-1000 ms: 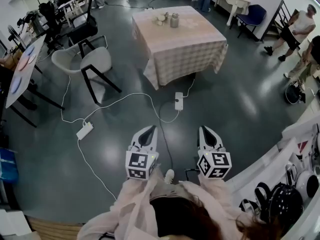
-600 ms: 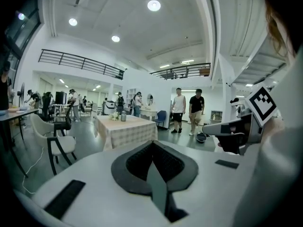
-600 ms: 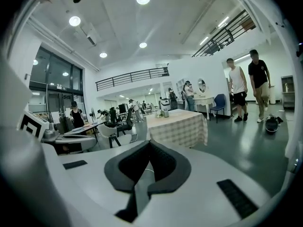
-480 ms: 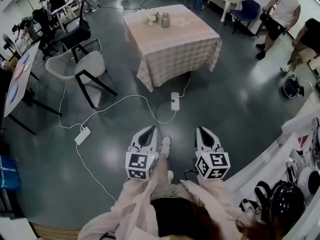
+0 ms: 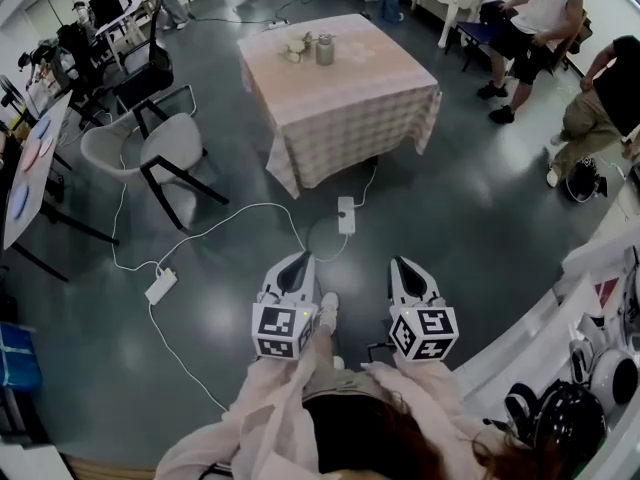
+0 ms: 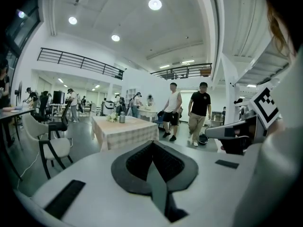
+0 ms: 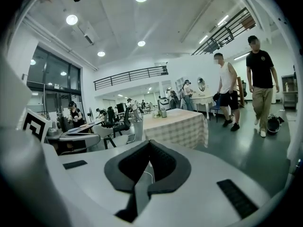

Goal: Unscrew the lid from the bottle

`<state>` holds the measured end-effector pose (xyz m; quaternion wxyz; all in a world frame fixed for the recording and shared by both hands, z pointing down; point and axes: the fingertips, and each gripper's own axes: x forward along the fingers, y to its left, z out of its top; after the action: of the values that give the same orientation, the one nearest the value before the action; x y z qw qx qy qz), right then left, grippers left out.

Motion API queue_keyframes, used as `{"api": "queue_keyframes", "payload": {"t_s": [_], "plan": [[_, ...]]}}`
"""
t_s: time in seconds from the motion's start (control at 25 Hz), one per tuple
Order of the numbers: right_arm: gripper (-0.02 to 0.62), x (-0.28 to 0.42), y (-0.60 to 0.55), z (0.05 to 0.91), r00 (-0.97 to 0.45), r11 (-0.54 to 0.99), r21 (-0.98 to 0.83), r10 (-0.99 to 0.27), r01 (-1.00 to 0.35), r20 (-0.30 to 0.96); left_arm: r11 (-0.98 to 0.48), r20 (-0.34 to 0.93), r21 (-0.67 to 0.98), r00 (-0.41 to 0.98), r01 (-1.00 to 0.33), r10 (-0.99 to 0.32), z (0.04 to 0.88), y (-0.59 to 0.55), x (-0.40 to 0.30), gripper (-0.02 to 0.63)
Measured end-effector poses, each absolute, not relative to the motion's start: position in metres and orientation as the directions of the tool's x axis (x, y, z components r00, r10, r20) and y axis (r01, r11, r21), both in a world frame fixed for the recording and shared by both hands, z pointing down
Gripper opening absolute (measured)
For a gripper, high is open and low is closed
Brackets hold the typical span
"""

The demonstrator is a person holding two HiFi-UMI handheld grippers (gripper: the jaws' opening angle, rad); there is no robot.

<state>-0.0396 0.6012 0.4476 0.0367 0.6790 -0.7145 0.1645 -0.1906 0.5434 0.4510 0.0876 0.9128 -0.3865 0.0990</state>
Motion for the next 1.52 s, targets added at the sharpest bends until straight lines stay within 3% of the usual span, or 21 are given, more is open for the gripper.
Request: {"api": "queue_keyframes", "payload": {"t_s": [1.0,1.52], "plan": [[0.014,0.007,0.405,0.445,-0.049,-0.004,-0.172,-0.953,-0.985,0.299,-0.692,0.22,0.104,0.695,-0.714,-0.684,0.442,0.342,-0.149,0.026],[0.014,0.027,0.363,0.454,-0.048,-0.009,-0.182,-0.951,-0.983,0.306,-0.694,0.248,0.099,0.693,-0.713,-0.677,0.453,0.302,-0.136,0.026]]}}
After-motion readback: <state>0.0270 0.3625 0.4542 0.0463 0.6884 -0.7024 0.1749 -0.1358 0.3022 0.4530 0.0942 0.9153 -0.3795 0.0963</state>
